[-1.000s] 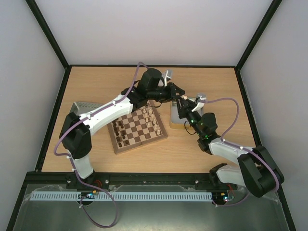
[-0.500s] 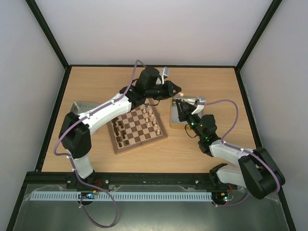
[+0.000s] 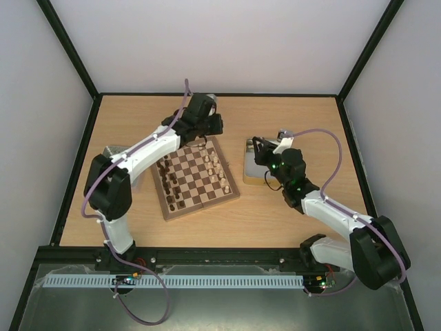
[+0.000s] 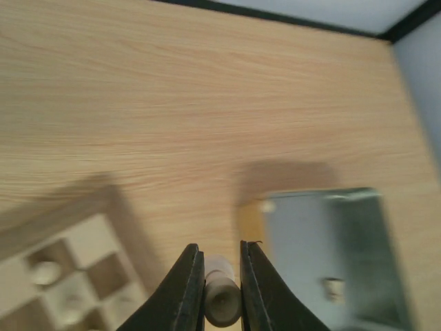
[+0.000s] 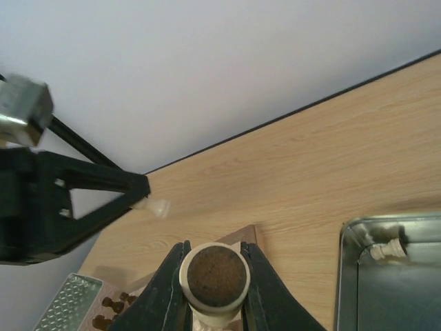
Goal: Set up the chess pieces on the board
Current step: Pick up the chess piece from the chessboard, then place the chess piece on the chessboard.
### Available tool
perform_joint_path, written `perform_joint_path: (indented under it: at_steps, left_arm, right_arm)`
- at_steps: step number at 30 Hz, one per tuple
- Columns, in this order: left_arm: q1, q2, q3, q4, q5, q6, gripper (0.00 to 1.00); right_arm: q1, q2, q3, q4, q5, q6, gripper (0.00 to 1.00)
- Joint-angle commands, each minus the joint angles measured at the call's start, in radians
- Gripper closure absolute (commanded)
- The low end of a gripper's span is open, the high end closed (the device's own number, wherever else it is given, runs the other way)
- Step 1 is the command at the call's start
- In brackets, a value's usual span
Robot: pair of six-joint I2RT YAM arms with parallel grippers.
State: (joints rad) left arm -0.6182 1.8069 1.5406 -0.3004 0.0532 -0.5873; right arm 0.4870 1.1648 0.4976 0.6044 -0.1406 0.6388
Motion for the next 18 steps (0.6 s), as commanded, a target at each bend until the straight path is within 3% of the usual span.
perform_joint_path:
  at_steps: [1, 18]
  left_arm:
    - [0.025, 0.111, 0.017, -0.104, -0.207, 0.149, 0.89]
    - [0.081, 0.271, 0.076, -0.025, -0.169, 0.210, 0.89]
  right_arm:
    - [0.005, -0.028, 0.022, -0.109, 0.008, 0.057, 0.98]
    - [0.005, -0.036, 0.055, -0.160, -0.008, 0.076, 0.97]
